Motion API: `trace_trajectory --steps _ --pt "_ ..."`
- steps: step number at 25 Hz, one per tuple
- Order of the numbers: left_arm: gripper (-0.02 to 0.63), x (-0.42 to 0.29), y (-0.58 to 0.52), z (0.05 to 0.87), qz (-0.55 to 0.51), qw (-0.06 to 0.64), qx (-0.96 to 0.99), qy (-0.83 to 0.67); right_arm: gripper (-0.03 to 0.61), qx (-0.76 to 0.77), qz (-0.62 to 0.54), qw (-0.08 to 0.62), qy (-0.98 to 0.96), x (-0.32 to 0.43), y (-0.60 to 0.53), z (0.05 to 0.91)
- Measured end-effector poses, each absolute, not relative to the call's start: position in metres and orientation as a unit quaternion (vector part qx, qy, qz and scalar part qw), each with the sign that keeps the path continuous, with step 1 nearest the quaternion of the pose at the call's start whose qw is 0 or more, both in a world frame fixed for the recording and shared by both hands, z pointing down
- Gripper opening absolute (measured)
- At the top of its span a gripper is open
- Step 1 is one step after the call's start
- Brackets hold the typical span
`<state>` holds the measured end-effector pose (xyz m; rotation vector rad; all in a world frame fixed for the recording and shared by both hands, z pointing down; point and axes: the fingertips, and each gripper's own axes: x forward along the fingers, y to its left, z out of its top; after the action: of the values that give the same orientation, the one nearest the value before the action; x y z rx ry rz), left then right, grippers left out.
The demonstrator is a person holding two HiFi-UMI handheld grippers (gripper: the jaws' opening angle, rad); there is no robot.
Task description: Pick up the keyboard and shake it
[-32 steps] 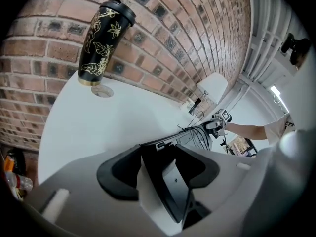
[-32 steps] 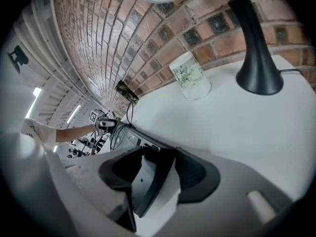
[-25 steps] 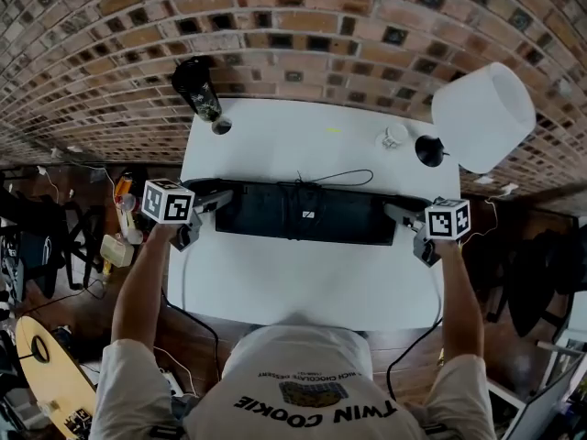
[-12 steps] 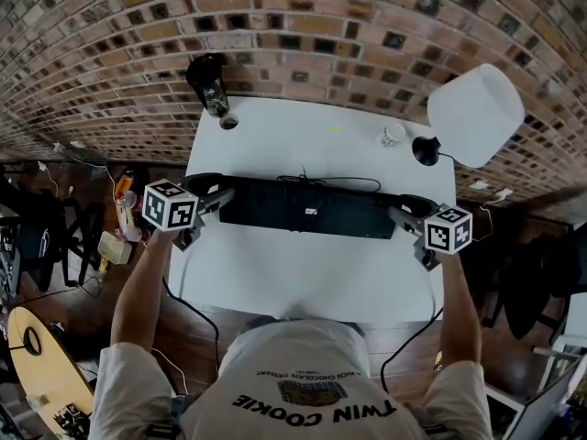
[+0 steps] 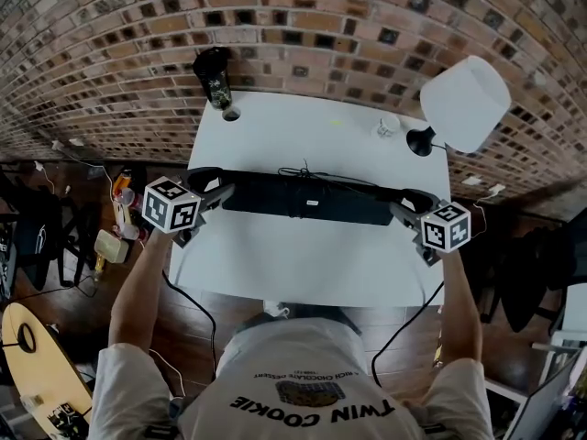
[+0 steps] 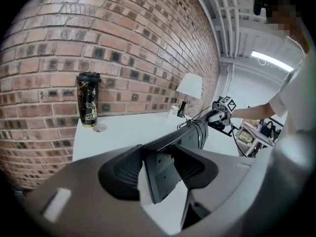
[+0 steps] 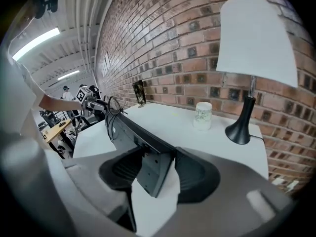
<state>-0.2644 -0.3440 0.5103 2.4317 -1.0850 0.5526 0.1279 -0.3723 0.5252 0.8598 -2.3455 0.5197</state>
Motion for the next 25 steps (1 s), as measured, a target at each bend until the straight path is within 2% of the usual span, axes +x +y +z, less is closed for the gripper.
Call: trace_trajectory --steps 15,18,19,25 --pt "0.197 -0.261 -0.288 0.500 0.289 0.109 0.885 -0.348 0.206 0.342 0.112 0.356 -0.862 0.132 -0.325 0.513" --pt "0.182 -0.262 -0.277 0.500 0.326 0.076 0.881 -0.334 0.206 0.339 0.084 0.379 -0.857 0.132 -0.317 0.512" --pt "0.150 -0.263 -0.274 0.500 0.338 0.064 0.878 -0.332 0.204 0.338 0.074 0.388 -0.854 0.132 -0.315 0.511" --pt "0.144 -0.265 -0.262 0.506 0.376 0.032 0.867 -0.326 0.200 0.326 0.020 0.431 -0.841 0.130 -0.302 0.508"
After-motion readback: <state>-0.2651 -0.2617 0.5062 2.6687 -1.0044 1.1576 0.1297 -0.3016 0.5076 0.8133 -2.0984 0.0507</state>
